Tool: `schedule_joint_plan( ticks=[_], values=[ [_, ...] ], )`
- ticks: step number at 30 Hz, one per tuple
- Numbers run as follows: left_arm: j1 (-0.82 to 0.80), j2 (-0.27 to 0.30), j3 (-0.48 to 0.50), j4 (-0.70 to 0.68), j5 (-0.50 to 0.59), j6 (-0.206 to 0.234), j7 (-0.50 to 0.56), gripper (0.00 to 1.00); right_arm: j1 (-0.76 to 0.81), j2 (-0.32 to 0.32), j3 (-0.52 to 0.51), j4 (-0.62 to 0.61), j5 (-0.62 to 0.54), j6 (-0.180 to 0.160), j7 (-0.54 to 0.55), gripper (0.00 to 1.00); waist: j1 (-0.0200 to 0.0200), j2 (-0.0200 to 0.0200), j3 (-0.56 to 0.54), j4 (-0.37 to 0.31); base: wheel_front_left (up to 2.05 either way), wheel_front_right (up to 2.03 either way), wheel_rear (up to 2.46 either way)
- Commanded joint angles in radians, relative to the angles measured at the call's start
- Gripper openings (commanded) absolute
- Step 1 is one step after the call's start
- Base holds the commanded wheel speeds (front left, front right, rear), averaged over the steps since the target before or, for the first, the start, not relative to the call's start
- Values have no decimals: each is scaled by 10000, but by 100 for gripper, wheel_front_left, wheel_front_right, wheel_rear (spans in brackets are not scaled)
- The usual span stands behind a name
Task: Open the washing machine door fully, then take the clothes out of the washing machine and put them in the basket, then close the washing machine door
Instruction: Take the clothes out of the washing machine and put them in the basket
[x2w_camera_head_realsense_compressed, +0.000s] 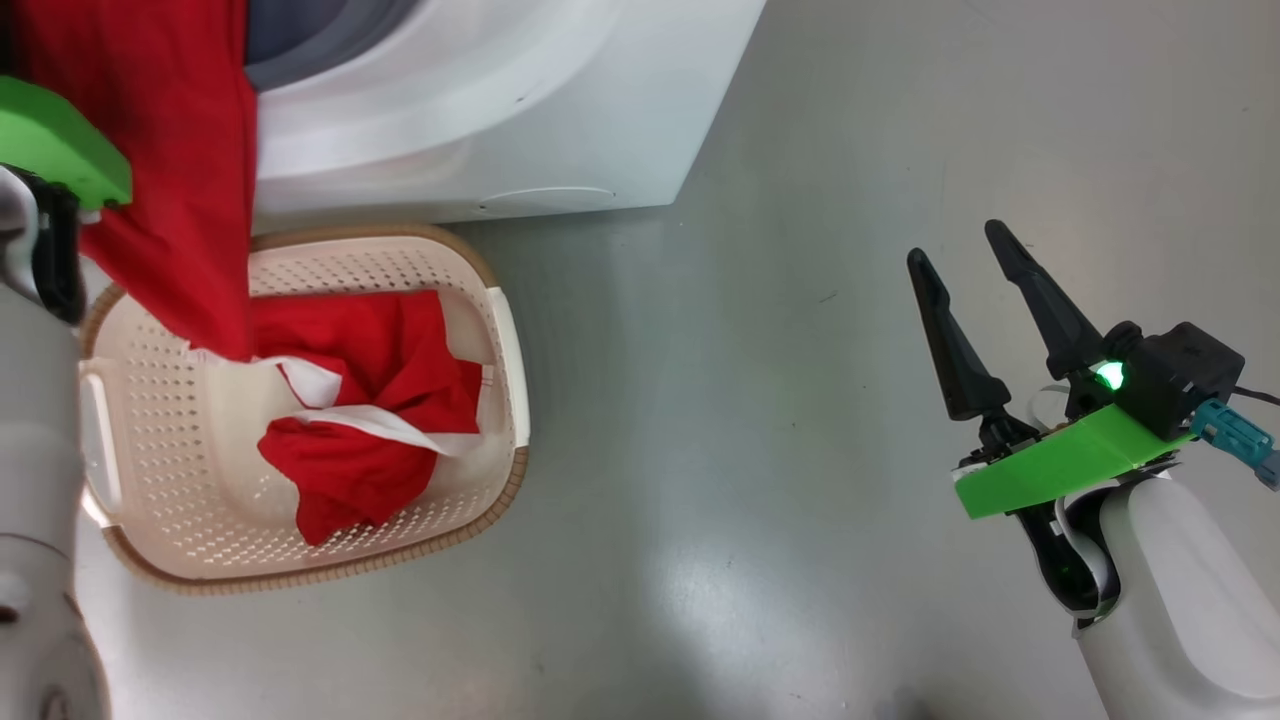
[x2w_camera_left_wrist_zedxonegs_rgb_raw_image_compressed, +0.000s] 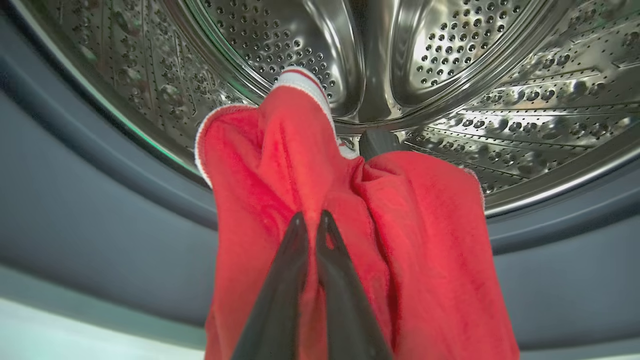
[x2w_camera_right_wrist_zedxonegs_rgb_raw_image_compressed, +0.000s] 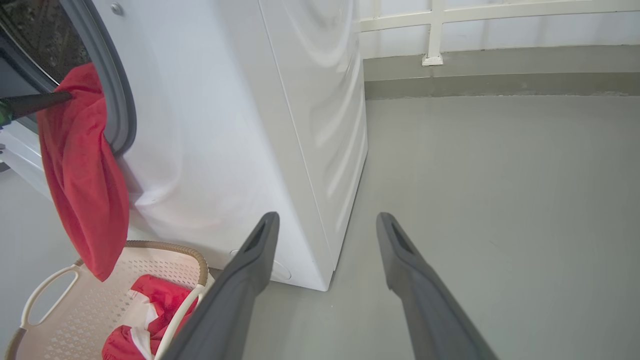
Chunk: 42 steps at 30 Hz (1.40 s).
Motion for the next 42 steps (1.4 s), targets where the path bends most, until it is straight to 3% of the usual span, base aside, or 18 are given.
schedule_joint_plan(
  ticks=[1,17,29,42],
  values=[
    [339,427,204,-391,-250,-76,-145,0,249,-65,152,-216,41,16,-74,100,0,0,-47,52,0,0,0],
    [4299,20,225,-6107,-1472,-155,-172,0,541,-252,-130,-284,-17,16,-74,100,0,0,-399,537,0,0,0],
    [7403,-221,288,-9820,-1536,-120,-170,0,740,-329,-231,-302,-6,16,-74,100,0,0,-604,773,0,0,0],
    [10385,-287,253,-12693,-1660,337,1041,0,745,-408,-181,-279,23,16,-74,100,0,0,-652,906,0,0,0]
  ],
)
